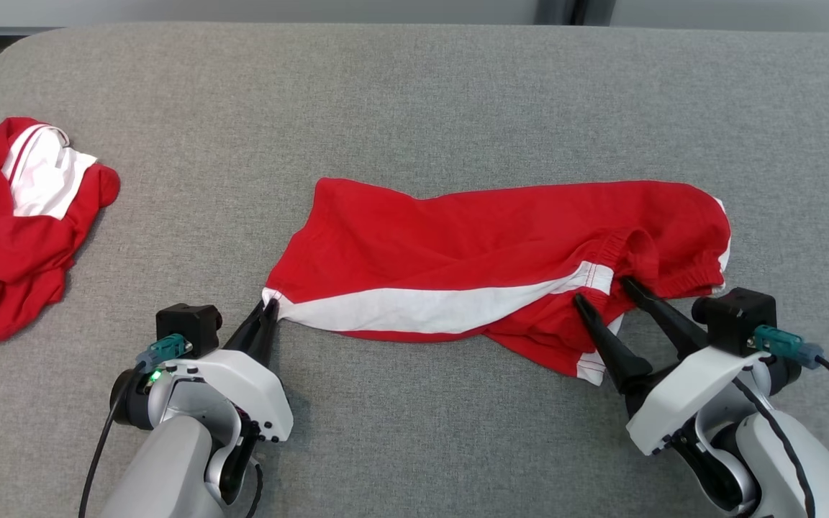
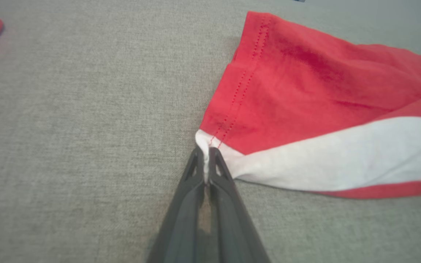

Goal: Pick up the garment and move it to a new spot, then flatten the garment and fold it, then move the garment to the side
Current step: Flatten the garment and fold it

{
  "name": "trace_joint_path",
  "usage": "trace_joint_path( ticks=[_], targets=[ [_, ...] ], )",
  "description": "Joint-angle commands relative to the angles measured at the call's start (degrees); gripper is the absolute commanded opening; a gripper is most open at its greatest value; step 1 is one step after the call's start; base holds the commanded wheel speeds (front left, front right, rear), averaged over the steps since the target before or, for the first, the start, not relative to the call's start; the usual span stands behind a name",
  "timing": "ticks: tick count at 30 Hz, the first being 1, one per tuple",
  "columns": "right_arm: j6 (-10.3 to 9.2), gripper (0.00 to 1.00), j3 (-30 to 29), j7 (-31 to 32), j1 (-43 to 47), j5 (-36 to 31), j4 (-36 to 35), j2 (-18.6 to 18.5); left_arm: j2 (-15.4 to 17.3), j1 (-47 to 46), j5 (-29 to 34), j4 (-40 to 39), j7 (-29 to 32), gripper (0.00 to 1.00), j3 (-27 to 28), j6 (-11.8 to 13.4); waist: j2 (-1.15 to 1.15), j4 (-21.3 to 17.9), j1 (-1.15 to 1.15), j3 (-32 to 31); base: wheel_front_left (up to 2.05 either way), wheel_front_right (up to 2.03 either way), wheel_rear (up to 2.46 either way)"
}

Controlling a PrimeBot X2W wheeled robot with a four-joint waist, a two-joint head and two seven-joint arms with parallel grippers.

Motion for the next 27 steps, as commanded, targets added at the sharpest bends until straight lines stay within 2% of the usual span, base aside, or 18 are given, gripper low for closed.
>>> trace_joint_path(
  ticks=[1, 2, 3, 5, 6, 7, 18, 27],
  targets=[
    [0.12, 1.0, 0.02, -0.44, -0.61, 0.51, 0.13, -0.53, 0.46, -0.66, 0.2, 0.89, 0.15, 0.0, 0.0, 0.04, 0.0, 0.0, 0.0, 0.02, 0.0, 0.0, 0.0],
    [0.12, 0.84, 0.21, -0.63, -0.81, 0.77, 0.09, -0.64, 0.51, -0.83, 0.16, 1.02, 0.01, 0.0, -0.03, 0.01, 0.0, -0.01, 0.0, 0.06, 0.0, 0.0, 0.0],
    [0.12, 0.55, 0.38, -0.71, -1.05, 1.08, 0.07, -0.72, 0.55, -0.92, 0.13, 1.13, -0.13, 0.0, -0.04, 0.04, 0.0, -0.02, 0.0, 0.07, 0.0, 0.0, 0.0],
    [0.12, 0.2, 1.18, -0.3, -1.45, 2.25, 0.15, -0.92, 0.58, -0.95, 0.08, 1.32, -0.46, 0.0, -0.12, 0.07, 0.0, -0.05, 0.0, 0.08, 0.0, 0.0, 0.0],
    [0.12, 0.04, 1.47, -0.37, -1.64, 2.76, 0.12, -1.01, 0.58, -0.97, 0.05, 1.39, -0.64, 0.0, -0.17, 0.09, 0.0, -0.06, 0.0, 0.08, 0.0, 0.0, 0.0],
    [0.12, 0.0, 1.93, -0.03, -1.66, 3.53, 0.23, -1.12, 0.55, -1.06, 0.02, 1.47, -0.69, 0.0, -0.23, 0.12, 0.0, -0.06, 0.0, 0.08, 0.0, 0.0, 0.0],
    [0.12, 0.0, 3.1, -2.57, -2.54, 6.84, -1.37, -2.89, 1.04, -2.35, -0.09, -0.07, -4.33, 0.0, 0.11, 0.69, 0.0, -0.48, 0.0, -0.77, 0.0, 0.0, 0.0],
    [0.12, 0.0, -0.71, -7.08, -3.3, 5.43, -5.95, -5.25, 3.27, -3.32, 1.07, -9.97, -9.3, 0.0, 1.54, 2.11, 0.0, -1.98, 0.0, -4.07, 0.0, 0.0, 0.0]
  ],
)
